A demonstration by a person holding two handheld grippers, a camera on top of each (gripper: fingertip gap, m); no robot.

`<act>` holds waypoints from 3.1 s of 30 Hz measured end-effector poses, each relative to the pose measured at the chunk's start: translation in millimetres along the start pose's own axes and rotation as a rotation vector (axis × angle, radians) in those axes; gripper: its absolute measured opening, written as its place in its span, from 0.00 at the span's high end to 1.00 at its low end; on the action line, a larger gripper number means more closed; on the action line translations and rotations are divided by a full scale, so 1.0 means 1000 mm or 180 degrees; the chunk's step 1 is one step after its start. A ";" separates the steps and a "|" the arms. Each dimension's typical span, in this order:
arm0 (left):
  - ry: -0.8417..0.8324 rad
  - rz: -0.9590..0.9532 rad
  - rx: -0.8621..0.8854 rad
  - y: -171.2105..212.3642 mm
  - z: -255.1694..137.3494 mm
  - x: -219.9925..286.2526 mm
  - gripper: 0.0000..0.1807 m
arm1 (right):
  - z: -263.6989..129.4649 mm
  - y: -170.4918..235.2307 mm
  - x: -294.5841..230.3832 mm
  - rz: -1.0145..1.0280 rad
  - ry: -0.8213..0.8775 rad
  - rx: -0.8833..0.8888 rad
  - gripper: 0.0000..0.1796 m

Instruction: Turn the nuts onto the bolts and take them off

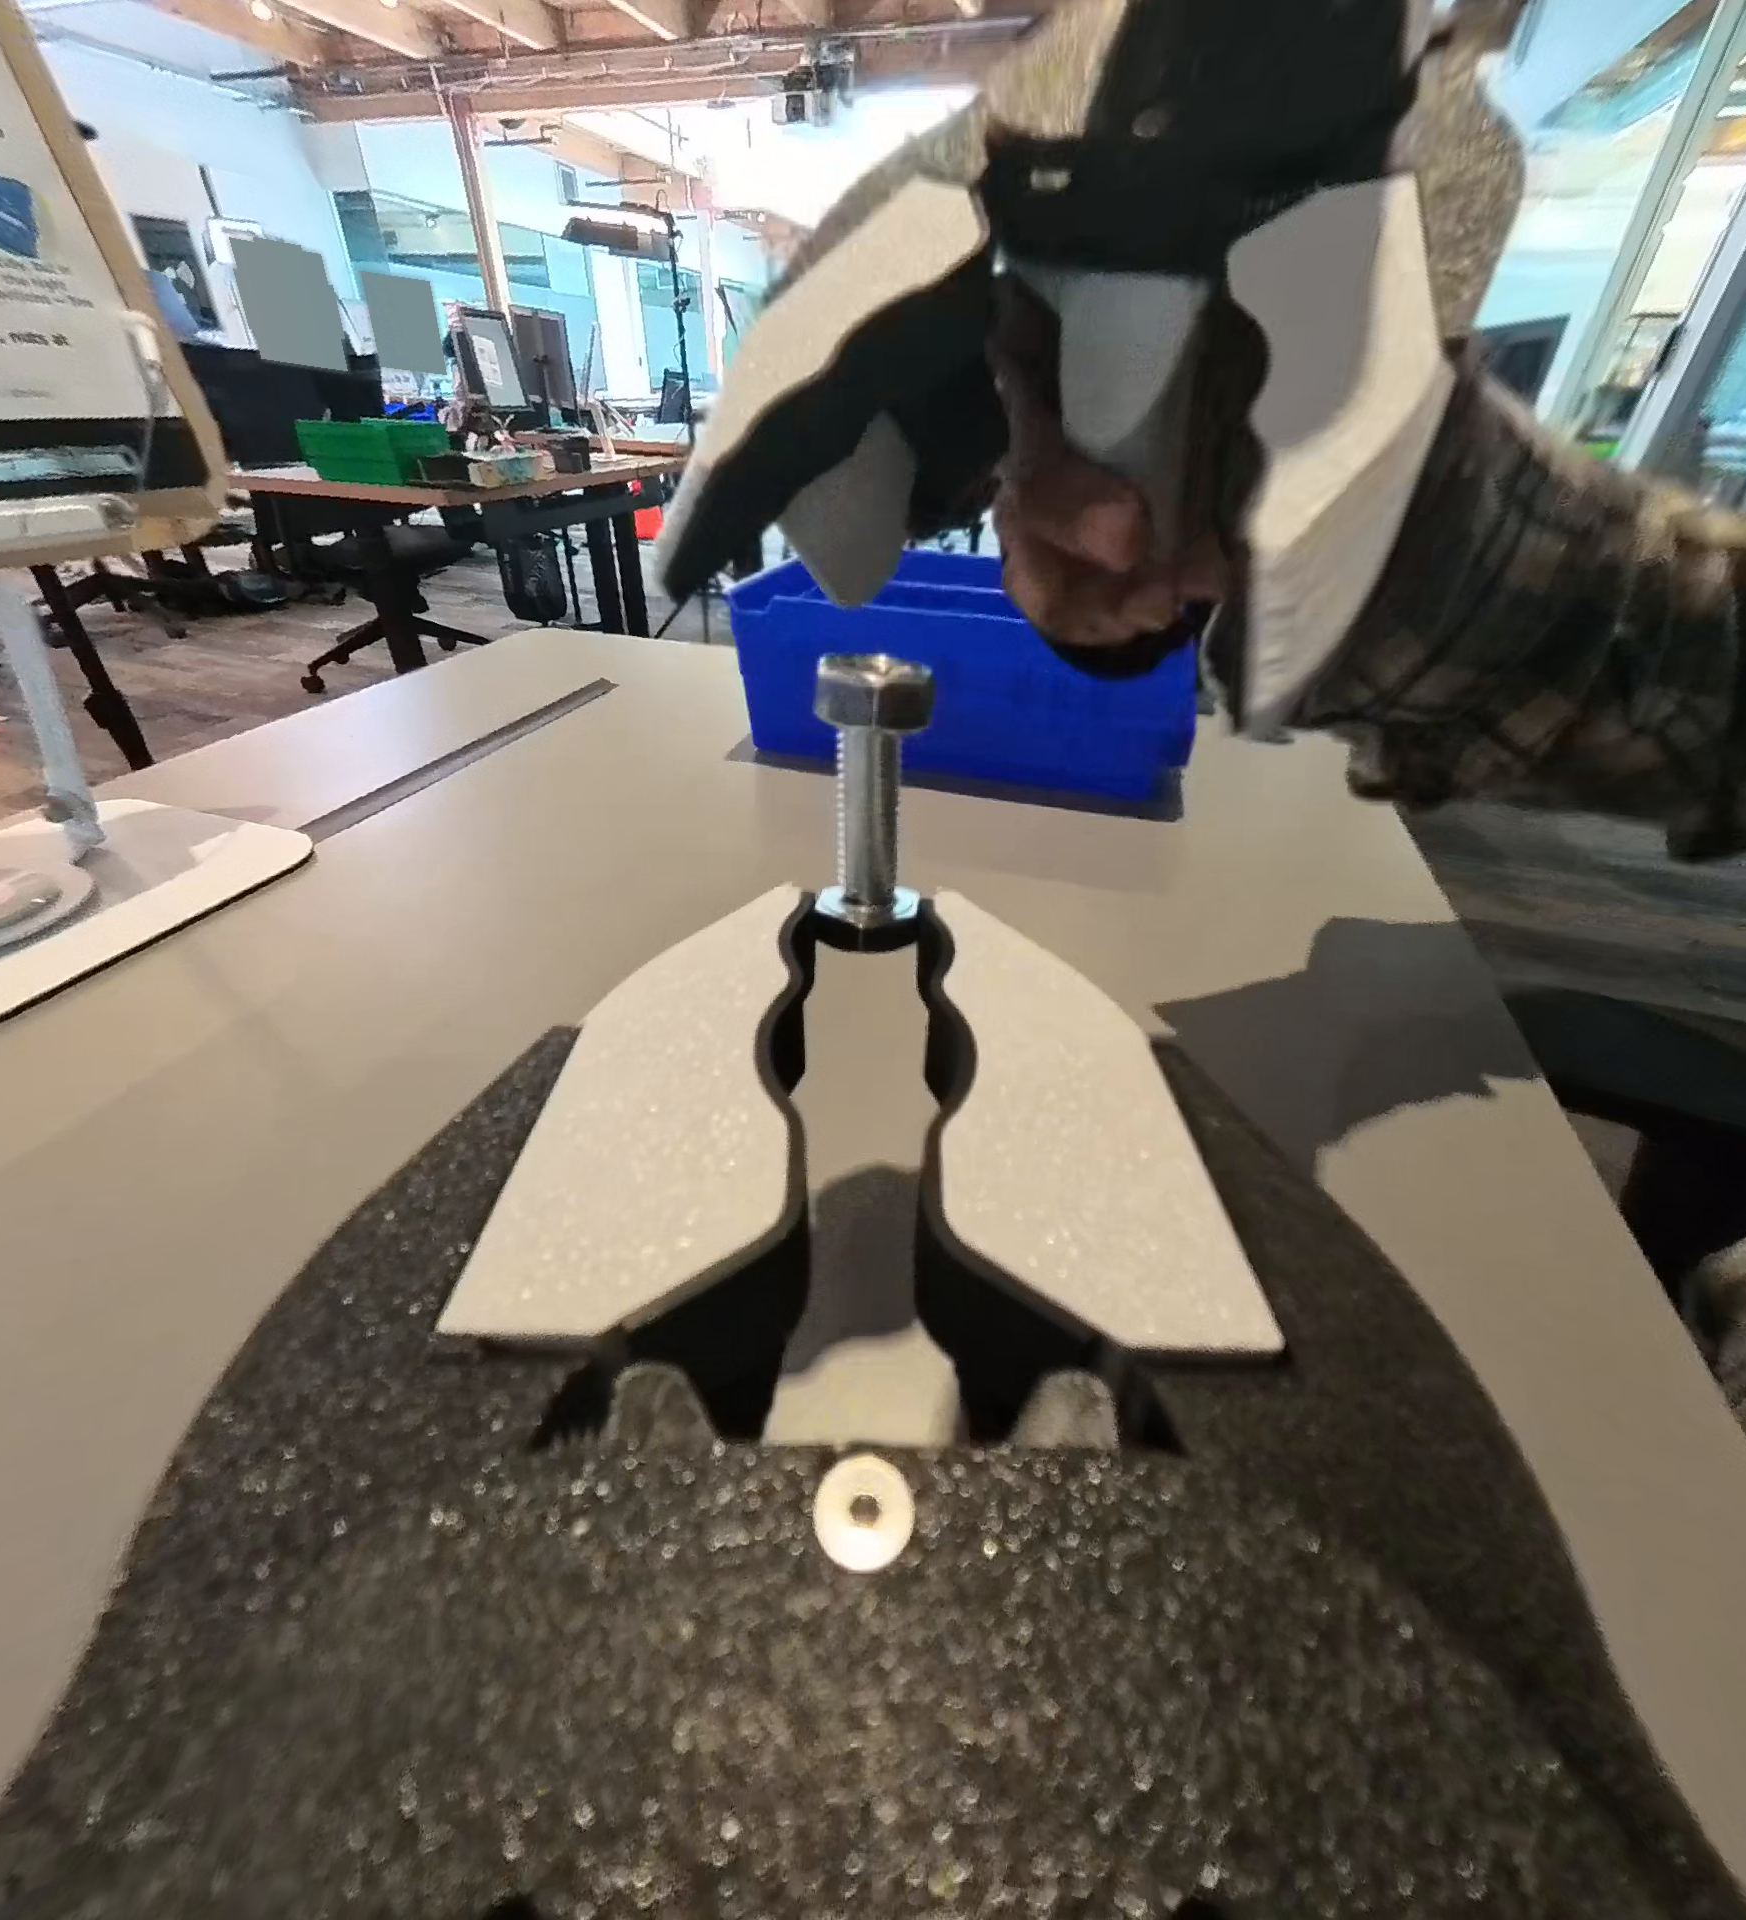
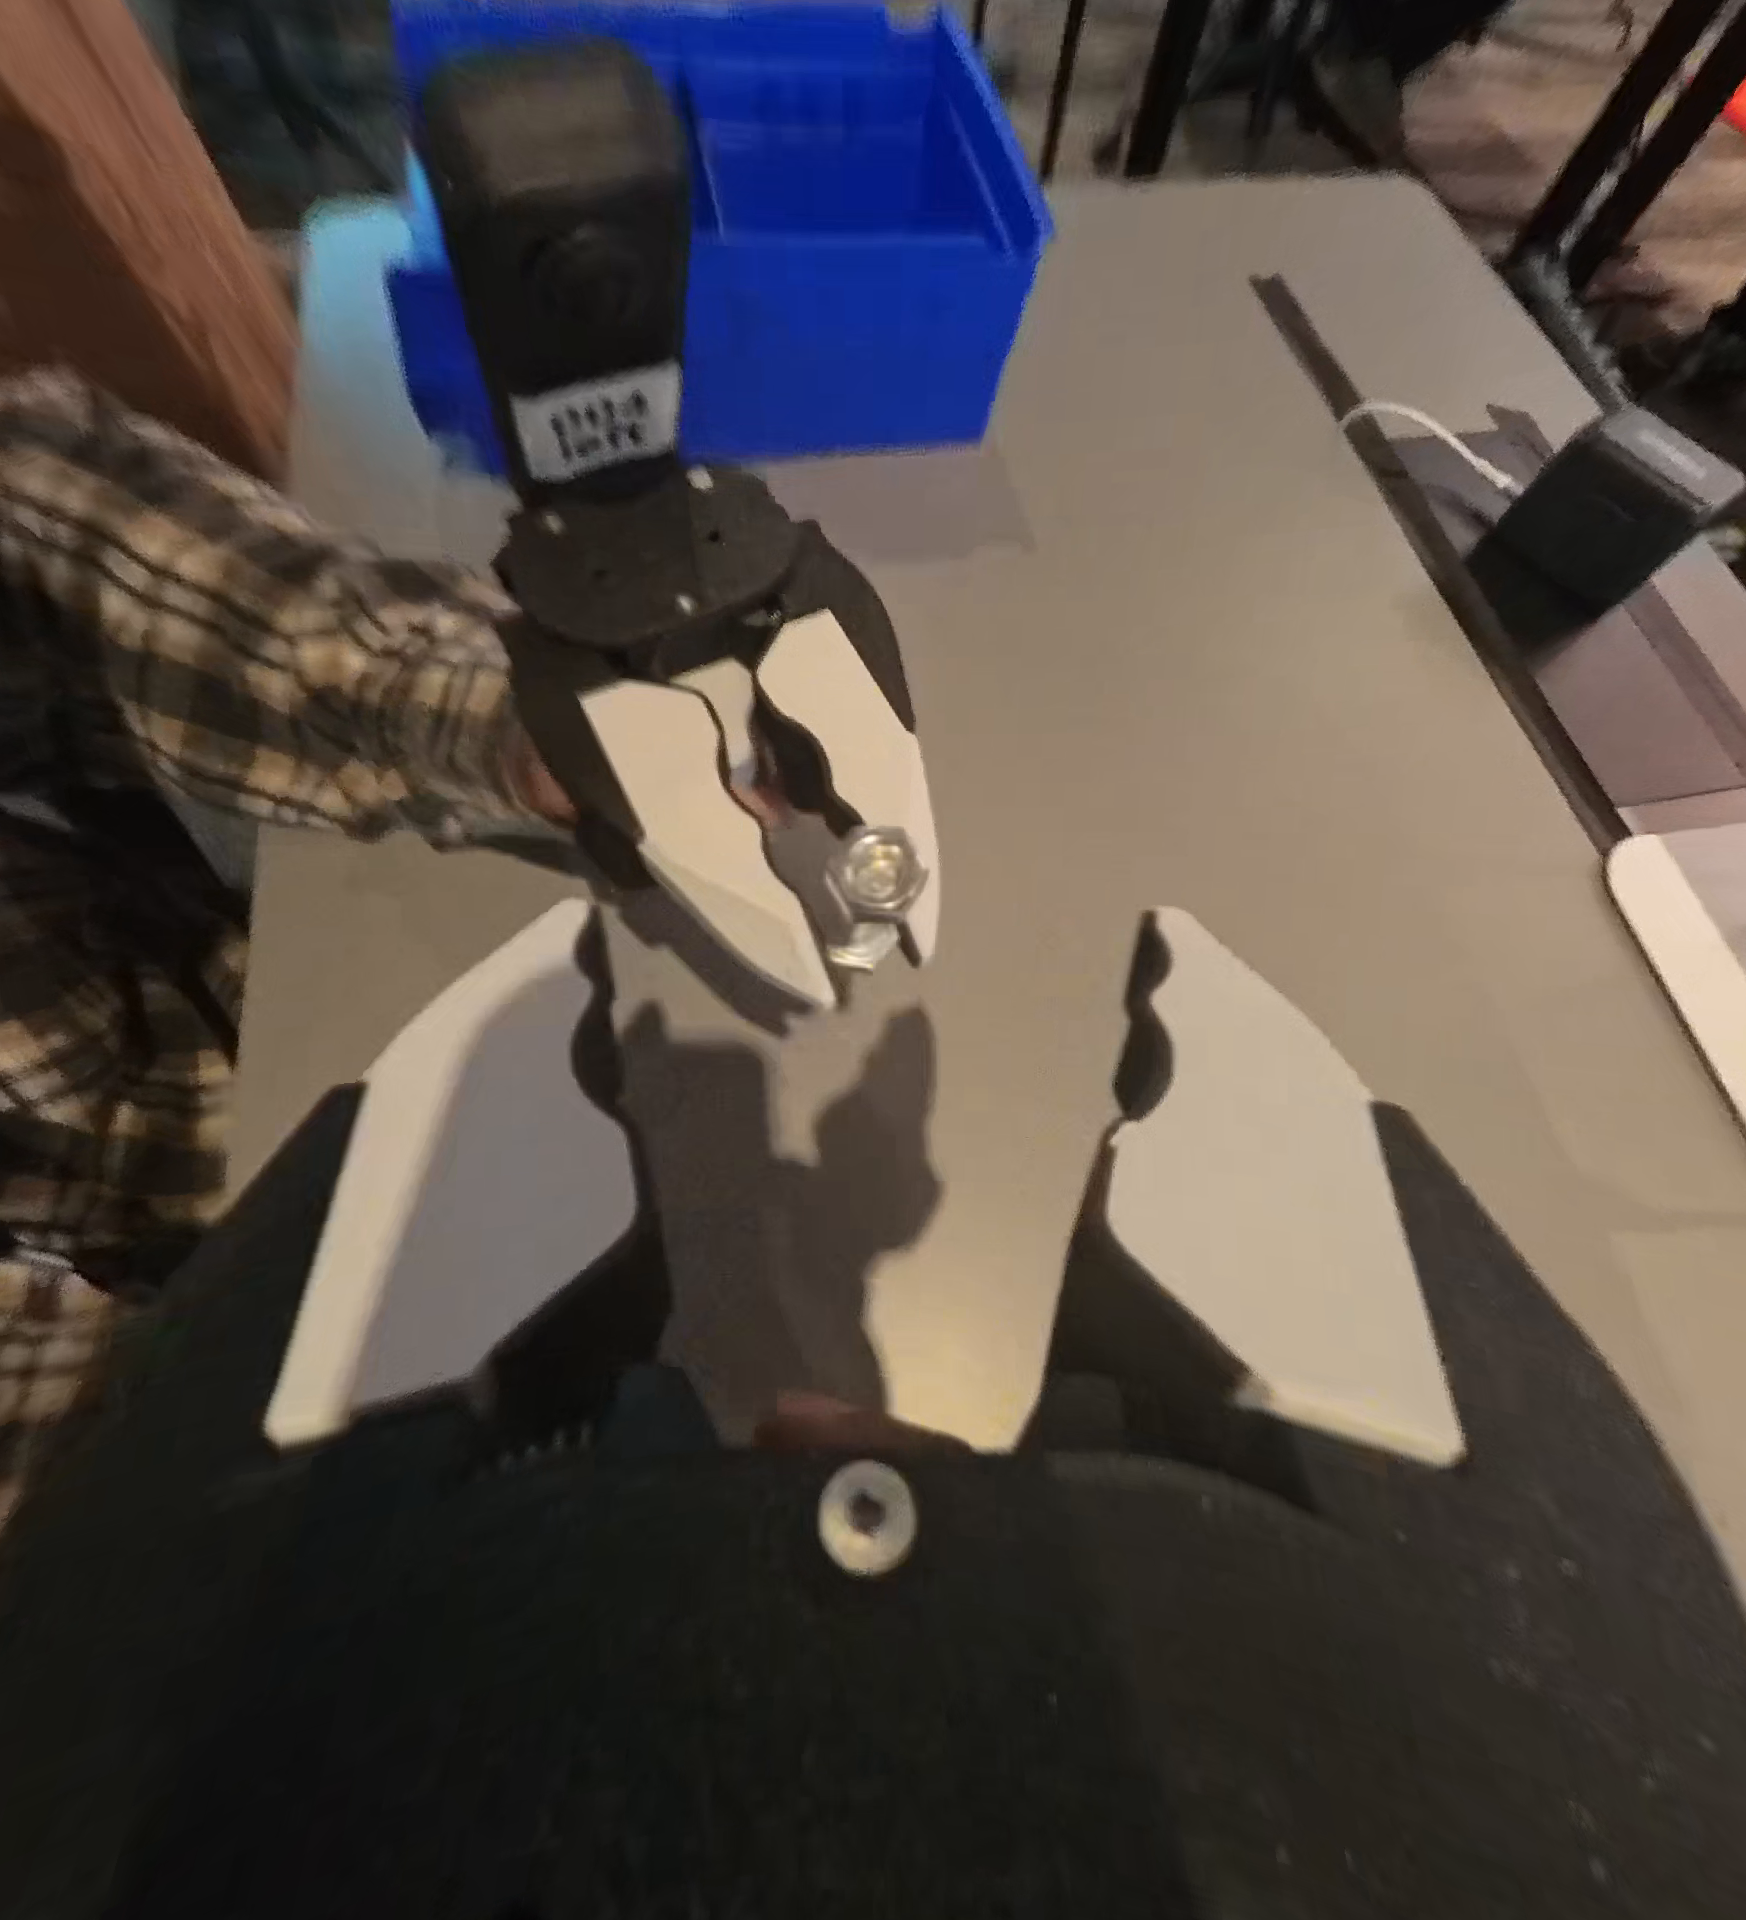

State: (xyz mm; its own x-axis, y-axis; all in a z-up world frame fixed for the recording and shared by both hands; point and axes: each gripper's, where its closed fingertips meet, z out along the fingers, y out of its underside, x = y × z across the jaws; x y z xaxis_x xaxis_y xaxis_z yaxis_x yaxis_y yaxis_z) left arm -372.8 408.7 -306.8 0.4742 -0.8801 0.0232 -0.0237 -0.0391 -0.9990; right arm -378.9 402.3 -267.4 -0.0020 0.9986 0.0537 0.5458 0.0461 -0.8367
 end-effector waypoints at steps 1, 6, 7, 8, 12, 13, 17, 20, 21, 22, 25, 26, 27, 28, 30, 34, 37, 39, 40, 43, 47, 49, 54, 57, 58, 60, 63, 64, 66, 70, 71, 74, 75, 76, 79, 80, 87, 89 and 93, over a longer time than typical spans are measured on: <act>0.0027 -0.0040 0.0027 -0.001 0.000 0.000 0.90 | -0.003 -0.003 -0.002 0.0122 -0.0075 0.0257 0.46; 0.0196 -0.0205 0.0140 -0.004 -0.001 0.003 0.90 | -0.019 -0.015 -0.013 0.0396 -0.0304 0.1574 0.29; 0.0226 -0.0214 0.0147 -0.004 -0.001 0.004 0.90 | -0.017 -0.015 -0.019 0.0365 -0.0382 0.1645 0.26; 0.0258 -0.0217 0.0155 -0.004 0.000 0.006 0.90 | -0.014 -0.016 -0.025 0.0344 -0.0471 0.1671 0.26; 0.0306 -0.0210 0.0159 -0.005 0.001 0.010 0.90 | 0.002 -0.020 -0.038 0.0155 -0.0620 0.1542 0.28; 0.0304 -0.0212 0.0159 -0.005 0.001 0.010 0.90 | 0.004 -0.022 -0.041 0.0106 -0.0666 0.1546 0.29; 0.0311 -0.0269 0.0190 -0.006 0.000 0.008 0.90 | 0.011 -0.025 -0.050 -0.0003 -0.0761 0.1505 0.32; 0.0311 -0.0286 0.0191 -0.006 -0.001 0.007 0.90 | 0.015 -0.021 -0.051 -0.0031 -0.0708 0.1440 0.30; 0.0314 -0.0286 0.0190 -0.006 -0.001 0.008 0.90 | 0.015 -0.021 -0.051 -0.0025 -0.0710 0.1450 0.30; 0.0315 -0.0281 0.0189 -0.007 0.000 0.008 0.90 | 0.015 -0.021 -0.051 -0.0015 -0.0710 0.1441 0.30; 0.0313 -0.0273 0.0198 -0.008 -0.001 0.008 0.90 | 0.015 -0.021 -0.051 -0.0026 -0.0707 0.1429 0.31; 0.0309 -0.0275 0.0203 -0.008 -0.001 0.008 0.90 | 0.014 -0.021 -0.051 -0.0032 -0.0704 0.1424 0.31; 0.0307 -0.0278 0.0206 -0.008 -0.001 0.008 0.90 | 0.014 -0.021 -0.051 -0.0038 -0.0697 0.1418 0.31; 0.0305 -0.0281 0.0207 -0.008 -0.001 0.007 0.90 | 0.014 -0.022 -0.051 -0.0046 -0.0694 0.1410 0.31; 0.0298 -0.0287 0.0204 -0.008 -0.001 0.007 0.90 | 0.015 -0.022 -0.051 -0.0053 -0.0695 0.1389 0.31; 0.0264 -0.0306 0.0146 -0.004 0.000 0.005 0.90 | 0.019 -0.019 -0.050 -0.0011 -0.0731 0.1386 0.31; 0.0233 -0.0325 0.0136 -0.002 0.001 0.003 0.90 | 0.020 -0.017 -0.050 -0.0010 -0.0718 0.1398 0.30; 0.0225 -0.0324 0.0121 -0.001 0.001 0.002 0.90 | 0.021 -0.015 -0.051 -0.0040 -0.0703 0.1364 0.30; 0.0230 -0.0336 0.0109 0.000 0.002 0.002 0.90 | 0.022 -0.014 -0.051 -0.0061 -0.0683 0.1336 0.30; 0.0212 -0.0377 0.0057 0.003 0.003 0.000 0.90 | 0.021 -0.013 -0.050 -0.0127 -0.0637 0.1300 0.30; 0.0186 -0.0428 0.0029 0.005 0.003 -0.003 0.90 | 0.020 -0.013 -0.052 -0.0233 -0.0622 0.1274 0.33; 0.0180 -0.0431 0.0014 0.006 0.003 -0.003 0.90 | 0.021 -0.013 -0.052 -0.0229 -0.0624 0.1267 0.34; 0.0177 -0.0422 -0.0041 0.009 0.005 -0.002 0.90 | 0.024 -0.009 -0.054 -0.0278 -0.0645 0.1192 0.36; 0.0159 -0.0437 -0.0056 0.010 0.005 -0.003 0.90 | 0.026 -0.007 -0.056 -0.0316 -0.0637 0.1111 0.36; 0.0153 -0.0435 -0.0056 0.010 0.005 -0.004 0.90 | 0.025 -0.007 -0.056 -0.0317 -0.0639 0.1112 0.37; 0.0148 -0.0429 -0.0048 0.009 0.005 -0.004 0.90 | 0.025 -0.007 -0.055 -0.0312 -0.0638 0.1118 0.37; 0.0139 -0.0424 -0.0034 0.008 0.004 -0.004 0.90 | 0.023 -0.008 -0.054 -0.0307 -0.0633 0.1137 0.37; 0.0136 -0.0422 -0.0030 0.008 0.004 -0.004 0.90 | 0.023 -0.009 -0.054 -0.0303 -0.0631 0.1145 0.37; 0.0136 -0.0413 -0.0023 0.007 0.003 -0.004 0.90 | 0.022 -0.010 -0.054 -0.0291 -0.0633 0.1160 0.37; 0.0137 -0.0396 -0.0011 0.006 0.003 -0.004 0.90 | 0.021 -0.010 -0.053 -0.0278 -0.0621 0.1180 0.37; 0.0138 -0.0394 -0.0006 0.006 0.003 -0.003 0.90 | 0.020 -0.011 -0.052 -0.0277 -0.0613 0.1187 0.37; 0.0138 -0.0389 0.0006 0.005 0.002 -0.004 0.90 | 0.019 -0.011 -0.052 -0.0255 -0.0617 0.1214 0.37; 0.0135 -0.0388 0.0003 0.005 0.002 -0.004 0.90 | 0.019 -0.011 -0.052 -0.0249 -0.0628 0.1204 0.37; 0.0135 -0.0389 -0.0006 0.006 0.003 -0.004 0.90 | 0.020 -0.011 -0.052 -0.0247 -0.0634 0.1183 0.36; 0.0144 -0.0389 0.0001 0.005 0.003 -0.003 0.90 | 0.019 -0.012 -0.051 -0.0292 -0.0599 0.1180 0.37; 0.0141 -0.0383 0.0003 0.005 0.003 -0.003 0.90 | 0.017 -0.013 -0.051 -0.0299 -0.0584 0.1194 0.37; 0.0135 -0.0396 0.0002 0.005 0.002 -0.005 0.90 | 0.019 -0.009 -0.050 -0.0288 -0.0615 0.1136 0.37; 0.0138 -0.0404 0.0004 0.006 0.002 -0.005 0.90 | 0.018 -0.008 -0.049 -0.0241 -0.0633 0.1161 0.37; 0.0097 -0.0416 0.0008 0.006 0.001 -0.009 0.90 | 0.015 -0.003 -0.044 -0.0156 -0.0594 0.1210 0.37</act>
State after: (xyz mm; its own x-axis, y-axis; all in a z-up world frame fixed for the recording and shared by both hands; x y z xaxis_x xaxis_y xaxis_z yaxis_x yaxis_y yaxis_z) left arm -376.1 416.7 -313.4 0.4460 -0.8816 0.1542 0.0389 -0.1531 -0.9875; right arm -392.7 358.8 -275.6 -0.1909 0.9812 0.0280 0.1935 0.0656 -0.9789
